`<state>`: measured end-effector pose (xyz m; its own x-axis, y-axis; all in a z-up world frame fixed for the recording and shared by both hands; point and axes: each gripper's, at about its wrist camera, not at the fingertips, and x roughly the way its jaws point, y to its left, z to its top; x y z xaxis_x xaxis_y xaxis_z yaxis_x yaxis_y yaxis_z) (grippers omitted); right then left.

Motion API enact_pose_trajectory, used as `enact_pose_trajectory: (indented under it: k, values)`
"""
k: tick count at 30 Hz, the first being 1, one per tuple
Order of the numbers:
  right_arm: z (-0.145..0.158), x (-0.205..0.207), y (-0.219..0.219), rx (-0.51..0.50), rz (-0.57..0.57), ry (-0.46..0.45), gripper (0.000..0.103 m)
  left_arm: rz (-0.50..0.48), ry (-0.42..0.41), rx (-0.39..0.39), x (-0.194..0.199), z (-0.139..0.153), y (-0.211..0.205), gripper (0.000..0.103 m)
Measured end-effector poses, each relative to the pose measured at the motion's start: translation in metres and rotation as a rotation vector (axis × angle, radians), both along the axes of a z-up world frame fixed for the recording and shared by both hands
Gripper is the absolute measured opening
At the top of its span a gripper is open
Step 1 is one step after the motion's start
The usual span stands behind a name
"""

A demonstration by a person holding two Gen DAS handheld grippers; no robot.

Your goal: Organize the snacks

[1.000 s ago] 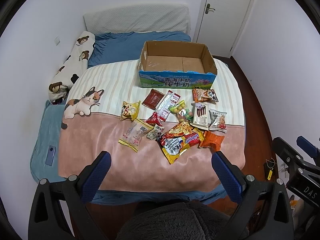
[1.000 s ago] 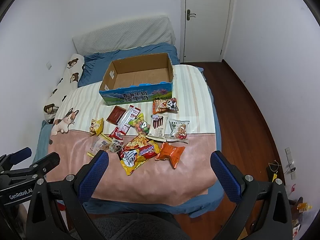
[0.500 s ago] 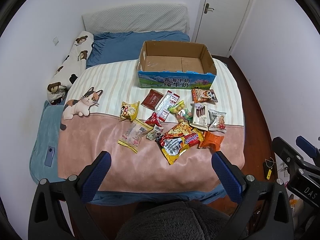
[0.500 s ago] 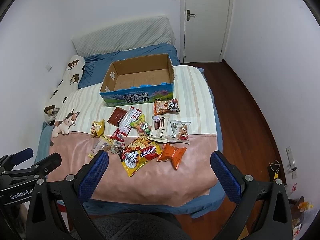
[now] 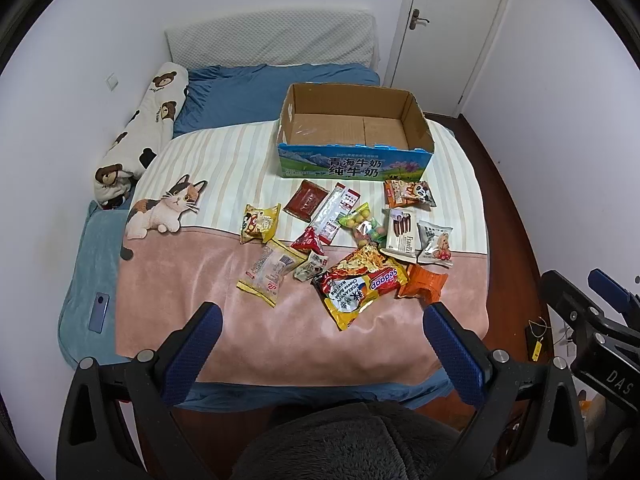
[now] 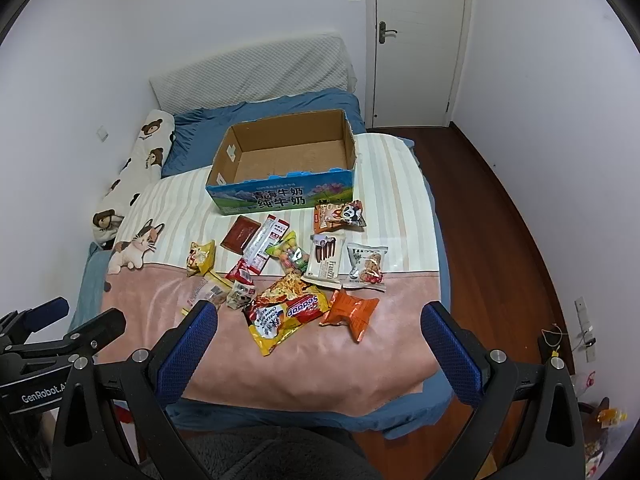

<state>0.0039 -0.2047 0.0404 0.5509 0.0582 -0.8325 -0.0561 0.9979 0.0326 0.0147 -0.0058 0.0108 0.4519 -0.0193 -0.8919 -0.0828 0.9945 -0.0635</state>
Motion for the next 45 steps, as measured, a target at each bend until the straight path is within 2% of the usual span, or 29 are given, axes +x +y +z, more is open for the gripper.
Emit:
enact_pose_trajectory:
  k: [12,16,19,21,25,27,31,37,40,43,45]
  values:
    - [-0.005,0.007,0.000,0.021,-0.011,0.021,0.103,0.009,0.010,0.004,0.003,-0.008,0.007,0.103]
    - [-0.029,0.022,-0.001,0.061,-0.032,0.061,0.103,0.052,-0.025,0.073,0.013,-0.027,0.019,0.103]
    - [-0.078,0.048,0.004,0.154,-0.049,0.171,0.103,0.094,-0.030,0.159,0.025,-0.056,0.035,0.103]
    - [-0.115,0.063,0.008,0.204,-0.063,0.254,0.103,0.120,-0.001,0.231,0.037,-0.085,0.048,0.103]
    - [-0.214,0.099,0.019,0.356,-0.143,0.440,0.103,0.120,0.063,0.313,0.057,-0.133,0.069,0.103]
    - [-0.262,0.114,0.026,0.396,-0.205,0.513,0.103,0.105,0.095,0.349,0.068,-0.159,0.078,0.103]
    - [-0.322,0.139,0.044,0.396,-0.292,0.589,0.103,0.030,0.163,0.386,0.092,-0.206,0.091,0.103]
    - [-0.389,0.172,0.067,0.302,-0.448,0.694,0.103,-0.157,0.272,0.389,0.135,-0.267,0.089,0.103]
    - [-0.409,0.174,0.069,0.289,-0.512,0.726,0.102,-0.261,0.334,0.396,0.154,-0.294,0.079,0.103]
    - [-0.409,0.172,0.073,0.276,-0.458,0.712,0.097,-0.340,0.385,0.363,0.168,-0.317,0.070,0.102]
    - [-0.411,0.168,0.075,0.258,-0.392,0.707,0.093,-0.347,0.403,0.289,0.176,-0.325,0.070,0.078]
